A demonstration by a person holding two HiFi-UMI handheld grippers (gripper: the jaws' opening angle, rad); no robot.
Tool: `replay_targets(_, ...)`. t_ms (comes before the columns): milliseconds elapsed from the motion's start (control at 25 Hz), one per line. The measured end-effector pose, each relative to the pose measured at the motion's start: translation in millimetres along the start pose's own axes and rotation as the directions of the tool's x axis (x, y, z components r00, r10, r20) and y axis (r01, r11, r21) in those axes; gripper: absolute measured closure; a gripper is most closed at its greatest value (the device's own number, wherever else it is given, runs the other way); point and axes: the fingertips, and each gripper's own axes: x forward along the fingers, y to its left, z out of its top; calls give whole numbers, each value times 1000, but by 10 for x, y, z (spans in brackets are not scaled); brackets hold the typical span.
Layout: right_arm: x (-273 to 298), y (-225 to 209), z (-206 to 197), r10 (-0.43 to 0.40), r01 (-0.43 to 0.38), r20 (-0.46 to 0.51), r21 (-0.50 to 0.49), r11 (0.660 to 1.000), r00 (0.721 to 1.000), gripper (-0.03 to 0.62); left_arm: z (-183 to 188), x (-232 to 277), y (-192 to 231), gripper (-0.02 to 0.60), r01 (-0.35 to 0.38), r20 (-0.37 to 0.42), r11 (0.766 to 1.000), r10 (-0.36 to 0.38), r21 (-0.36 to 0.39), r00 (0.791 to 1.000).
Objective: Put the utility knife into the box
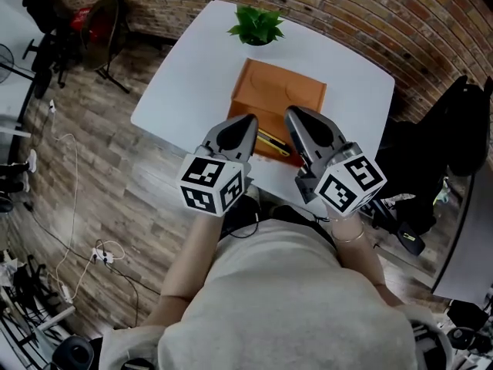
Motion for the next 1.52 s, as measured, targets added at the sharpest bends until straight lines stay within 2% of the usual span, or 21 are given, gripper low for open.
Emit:
replay_targets(360,-60,48,-128,48,-50,-67,-28,998,997,595,-231,3,-249,574,25,-52,1000,-25,5,998)
replay_targets(640,-39,58,-185,40,-44,-100,-43,998,994,595,-186,5,-210,574,5,-37,1000,-5,-10,999)
replay_targets(920,-36,39,-175,35,-39,-85,-45,998,996,595,-165,20,-186,574,-4,-27,1000,4,-20,1000)
replay_targets(1160,-41,21,-173,27,-33,-93,-65,997,995,595,-183,47,-228,574,11,-42,1000,-11,-4,999)
replay_targets(1520,-61,-12,-309,8,-16,-127,-60,998,992,595,-245,42,-171,574,-5,-57,1000,3,-22,998)
